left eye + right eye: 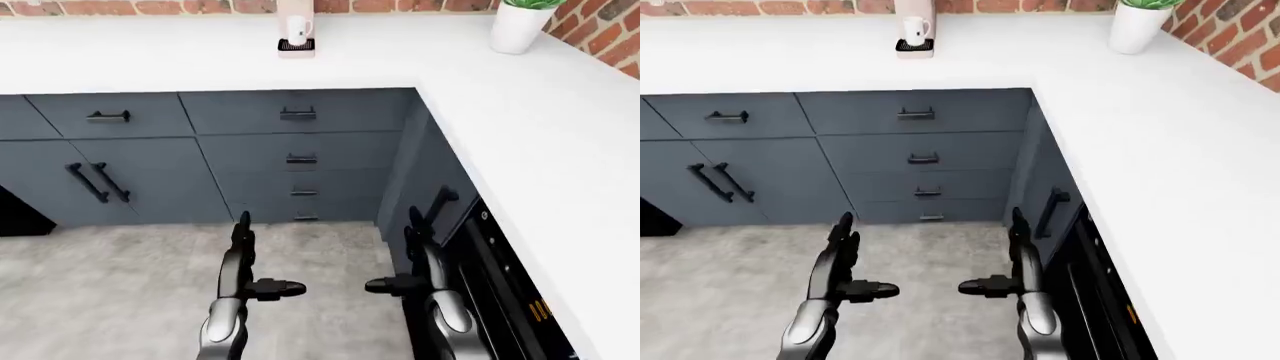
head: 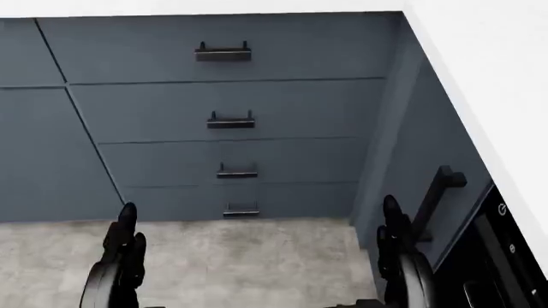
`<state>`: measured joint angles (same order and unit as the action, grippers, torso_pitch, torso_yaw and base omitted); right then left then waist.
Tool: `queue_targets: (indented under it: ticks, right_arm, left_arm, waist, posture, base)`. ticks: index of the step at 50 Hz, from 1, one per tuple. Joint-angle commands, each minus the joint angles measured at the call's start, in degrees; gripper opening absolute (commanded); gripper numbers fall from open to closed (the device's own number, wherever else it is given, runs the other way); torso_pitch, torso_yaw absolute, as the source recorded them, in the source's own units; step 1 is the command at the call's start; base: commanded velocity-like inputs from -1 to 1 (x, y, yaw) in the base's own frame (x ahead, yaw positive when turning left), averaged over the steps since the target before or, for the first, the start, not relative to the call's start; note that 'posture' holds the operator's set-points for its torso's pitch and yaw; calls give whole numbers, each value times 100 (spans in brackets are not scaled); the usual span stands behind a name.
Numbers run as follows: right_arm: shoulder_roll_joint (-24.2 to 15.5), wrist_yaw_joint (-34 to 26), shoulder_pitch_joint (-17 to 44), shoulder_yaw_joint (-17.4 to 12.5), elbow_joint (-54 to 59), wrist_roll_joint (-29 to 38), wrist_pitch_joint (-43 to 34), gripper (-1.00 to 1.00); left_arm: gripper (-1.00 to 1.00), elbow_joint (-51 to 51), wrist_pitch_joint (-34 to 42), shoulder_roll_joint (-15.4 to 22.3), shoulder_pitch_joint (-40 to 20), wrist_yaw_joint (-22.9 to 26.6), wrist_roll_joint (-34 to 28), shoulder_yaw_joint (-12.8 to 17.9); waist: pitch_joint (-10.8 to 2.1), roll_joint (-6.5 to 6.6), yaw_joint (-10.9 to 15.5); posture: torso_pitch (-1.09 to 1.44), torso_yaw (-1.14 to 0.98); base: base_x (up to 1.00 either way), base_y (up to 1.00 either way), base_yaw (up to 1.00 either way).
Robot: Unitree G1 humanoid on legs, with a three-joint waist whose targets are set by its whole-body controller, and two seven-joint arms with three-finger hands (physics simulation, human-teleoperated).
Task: Pick the mug from under the coffee machine dispenser and place it on the counter.
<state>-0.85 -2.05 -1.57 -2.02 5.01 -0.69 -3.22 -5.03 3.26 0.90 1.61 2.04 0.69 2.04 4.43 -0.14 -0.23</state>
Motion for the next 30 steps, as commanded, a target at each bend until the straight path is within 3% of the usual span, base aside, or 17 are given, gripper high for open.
queue_targets:
  ticks: [1, 3, 4, 5, 7, 8, 12, 19, 30]
  right_arm:
    - [-22, -14, 154, -11, -531, -36, 330, 100]
    - [-35, -17, 159, -17, -587, -20, 321, 100]
    - [-32, -19, 165, -22, -624, -32, 283, 100]
    - [-31, -26, 166, -28, -651, -46, 260, 100]
    - [-48, -42, 198, -48, -773, -71, 158, 100]
    - [-50, -44, 204, -54, -813, -76, 121, 100]
    - [-122, -111, 313, -117, -1270, -99, -194, 100]
    - [-267, -207, 645, -356, -2342, -199, -1137, 100]
    - [-452, -317, 1123, -525, -3501, -256, -2179, 100]
  left_arm:
    - [100, 621, -380, -7, -176, 44, 199, 64]
    - [100, 737, -315, 7, -190, 34, 232, 62]
    - [100, 815, -205, 9, -222, 23, 300, 93]
    - [100, 870, -158, 16, -232, 19, 340, 110]
    - [100, 1027, -71, 31, -241, 18, 368, 113]
    - [100, 1071, -38, 35, -247, 18, 376, 116]
    - [100, 1710, 230, 109, -359, -38, 127, 78]
    - [100, 2791, 1106, 257, -762, 11, 143, 345]
    - [100, 3627, 2020, 489, -1352, -58, 229, 656]
  waist:
    - [-5, -45, -12]
    - [-361, -7, 42]
    - [-301, -8, 42]
    - [-97, -41, 34]
    - [-400, -47, 42]
    - [-434, -46, 45]
    - [-454, -30, 50]
    - [-502, -26, 48]
    - [-514, -23, 49]
  posture:
    - [0, 0]
    - [0, 0]
    - [0, 0]
    - [0, 0]
    - [0, 0]
    - [0, 0]
    - [0, 0]
    - [0, 0]
    - [0, 0]
  base:
    - [0, 0, 0]
    - [0, 0, 0]
    - [0, 0, 0]
    - [0, 0, 0]
    - [0, 0, 0]
    - [0, 0, 0]
    - [0, 0, 0]
    - [0, 0, 0]
    - [0, 0, 0]
